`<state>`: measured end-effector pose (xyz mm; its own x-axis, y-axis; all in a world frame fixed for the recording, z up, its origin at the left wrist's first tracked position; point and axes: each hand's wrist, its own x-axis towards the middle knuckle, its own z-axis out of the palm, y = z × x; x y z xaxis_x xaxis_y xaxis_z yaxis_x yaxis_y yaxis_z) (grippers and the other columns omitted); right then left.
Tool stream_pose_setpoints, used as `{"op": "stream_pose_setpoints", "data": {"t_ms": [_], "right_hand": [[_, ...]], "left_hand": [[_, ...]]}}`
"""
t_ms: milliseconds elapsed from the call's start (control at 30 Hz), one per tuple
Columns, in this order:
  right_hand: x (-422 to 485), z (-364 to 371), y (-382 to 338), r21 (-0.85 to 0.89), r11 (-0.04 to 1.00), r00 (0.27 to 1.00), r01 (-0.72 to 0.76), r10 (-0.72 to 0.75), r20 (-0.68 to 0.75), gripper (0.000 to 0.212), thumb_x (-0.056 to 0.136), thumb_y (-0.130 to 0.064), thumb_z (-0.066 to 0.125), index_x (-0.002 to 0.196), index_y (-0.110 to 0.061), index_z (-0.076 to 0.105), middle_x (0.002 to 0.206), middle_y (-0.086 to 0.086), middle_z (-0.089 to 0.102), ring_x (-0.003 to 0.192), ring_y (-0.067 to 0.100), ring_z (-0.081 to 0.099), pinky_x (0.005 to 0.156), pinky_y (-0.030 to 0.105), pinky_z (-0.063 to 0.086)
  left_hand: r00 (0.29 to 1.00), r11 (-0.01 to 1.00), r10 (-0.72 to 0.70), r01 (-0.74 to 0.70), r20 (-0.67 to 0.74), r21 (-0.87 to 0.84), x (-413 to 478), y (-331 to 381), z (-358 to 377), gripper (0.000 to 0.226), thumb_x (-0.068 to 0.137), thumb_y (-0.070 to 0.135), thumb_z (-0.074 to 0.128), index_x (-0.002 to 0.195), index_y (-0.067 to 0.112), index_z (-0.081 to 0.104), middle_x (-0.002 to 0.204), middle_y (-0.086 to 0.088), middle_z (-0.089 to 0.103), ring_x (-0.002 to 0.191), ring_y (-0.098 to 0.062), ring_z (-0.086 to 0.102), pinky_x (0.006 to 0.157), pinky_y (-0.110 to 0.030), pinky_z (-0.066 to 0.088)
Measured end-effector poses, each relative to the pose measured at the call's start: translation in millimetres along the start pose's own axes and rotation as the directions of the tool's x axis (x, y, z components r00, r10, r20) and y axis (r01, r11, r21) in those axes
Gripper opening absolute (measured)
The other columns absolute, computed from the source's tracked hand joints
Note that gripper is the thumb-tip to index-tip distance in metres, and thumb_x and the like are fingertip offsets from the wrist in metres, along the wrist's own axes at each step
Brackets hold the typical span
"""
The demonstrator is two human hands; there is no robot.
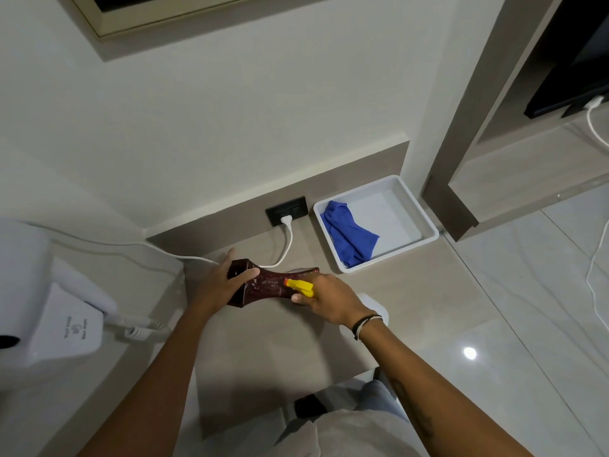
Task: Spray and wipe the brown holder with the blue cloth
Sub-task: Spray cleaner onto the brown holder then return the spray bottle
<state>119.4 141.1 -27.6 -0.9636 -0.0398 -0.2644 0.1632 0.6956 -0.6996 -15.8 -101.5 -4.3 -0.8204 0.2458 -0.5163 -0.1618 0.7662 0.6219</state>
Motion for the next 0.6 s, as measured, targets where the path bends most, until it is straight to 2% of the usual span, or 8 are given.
{"op": "stream_pose_setpoints", "data": {"t_ms": [33, 100, 200, 333, 400, 467, 533, 600], "right_hand": [[0, 0, 5, -0.031, 0.999, 0.999, -0.043, 0.043, -0.004, 0.046, 0.100, -0.056, 0.065, 0.128, -0.020, 0.066, 0.123, 0.009, 0.075, 0.111, 0.032, 0.070, 0.089, 0.043, 0.058], [-2, 1, 16, -0.070, 0.992, 0.995, -0.103, 0.102, -0.017, 0.047, 0.100, -0.057, 0.064, 0.123, -0.016, 0.066, 0.117, 0.011, 0.075, 0.106, 0.033, 0.070, 0.084, 0.042, 0.056], [-6, 2, 31, -0.068, 0.986, 0.988, -0.153, 0.150, -0.048, 0.047, 0.102, -0.057, 0.061, 0.119, -0.014, 0.066, 0.114, 0.011, 0.074, 0.104, 0.030, 0.069, 0.076, 0.037, 0.050], [-9, -1, 40, 0.003, 0.985, 0.982, -0.175, 0.174, -0.078, 0.043, 0.102, -0.054, 0.062, 0.116, -0.014, 0.066, 0.111, 0.012, 0.075, 0.098, 0.029, 0.068, 0.074, 0.034, 0.044], [-10, -2, 40, 0.022, 0.986, 0.981, -0.167, 0.168, -0.093, 0.042, 0.103, -0.054, 0.063, 0.115, -0.013, 0.066, 0.109, 0.012, 0.075, 0.094, 0.028, 0.066, 0.073, 0.033, 0.043], [-13, -3, 36, 0.049, 0.990, 0.987, -0.130, 0.134, -0.088, 0.042, 0.102, -0.054, 0.063, 0.116, -0.014, 0.066, 0.107, 0.010, 0.075, 0.093, 0.026, 0.066, 0.074, 0.035, 0.045], [-17, -2, 29, 0.086, 0.994, 0.995, -0.068, 0.074, -0.068, 0.042, 0.102, -0.055, 0.063, 0.118, -0.016, 0.067, 0.108, 0.009, 0.076, 0.094, 0.025, 0.067, 0.077, 0.040, 0.053], [-19, 1, 21, 0.099, 0.994, 0.998, -0.037, 0.042, -0.048, 0.044, 0.101, -0.057, 0.063, 0.118, -0.016, 0.068, 0.107, 0.008, 0.075, 0.094, 0.026, 0.068, 0.081, 0.044, 0.056]], "left_hand": [[1.000, 0.999, 0.007, -0.008, 0.015, 0.043, 0, 0, -1, 0.104, 0.073, 0.073, 0.069, 0.163, 0.035, 0.035, 0.155, -0.013, 0.056, 0.138, -0.035, 0.057, 0.114, -0.057, 0.048], [0.999, 0.997, 0.029, -0.030, 0.024, 0.075, 0, -3, -1, 0.112, 0.069, 0.071, 0.072, 0.166, 0.041, 0.025, 0.162, -0.012, 0.047, 0.144, -0.033, 0.051, 0.119, -0.055, 0.043], [0.997, 0.995, 0.063, -0.066, 0.041, 0.070, -1, -10, -2, 0.126, 0.057, 0.055, 0.087, 0.166, 0.039, 0.025, 0.161, -0.013, 0.045, 0.143, -0.032, 0.051, 0.118, -0.055, 0.044], [0.992, 0.976, 0.106, -0.116, 0.068, 0.186, -3, -16, -1, 0.135, 0.050, 0.032, 0.098, 0.165, 0.033, 0.028, 0.161, -0.010, 0.038, 0.142, -0.031, 0.048, 0.116, -0.055, 0.047], [0.988, 0.967, 0.153, -0.157, 0.037, 0.202, -4, -17, 1, 0.129, 0.049, 0.028, 0.095, 0.162, 0.029, 0.034, 0.159, -0.007, 0.041, 0.140, -0.030, 0.050, 0.113, -0.053, 0.050], [0.976, 0.949, 0.216, -0.209, -0.003, 0.236, -6, -16, 3, 0.120, 0.047, 0.034, 0.091, 0.157, 0.024, 0.043, 0.150, -0.004, 0.053, 0.133, -0.028, 0.056, 0.108, -0.052, 0.053], [0.964, 0.924, 0.265, -0.247, -0.024, 0.292, -9, -16, 5, 0.100, 0.046, 0.040, 0.089, 0.140, 0.027, 0.057, 0.130, 0.002, 0.067, 0.117, -0.022, 0.065, 0.097, -0.049, 0.059], [0.973, 0.947, 0.223, -0.200, -0.066, 0.250, -11, -16, 6, 0.075, 0.049, 0.046, 0.089, 0.118, 0.032, 0.065, 0.108, 0.010, 0.074, 0.100, -0.015, 0.071, 0.084, -0.041, 0.062]]}}
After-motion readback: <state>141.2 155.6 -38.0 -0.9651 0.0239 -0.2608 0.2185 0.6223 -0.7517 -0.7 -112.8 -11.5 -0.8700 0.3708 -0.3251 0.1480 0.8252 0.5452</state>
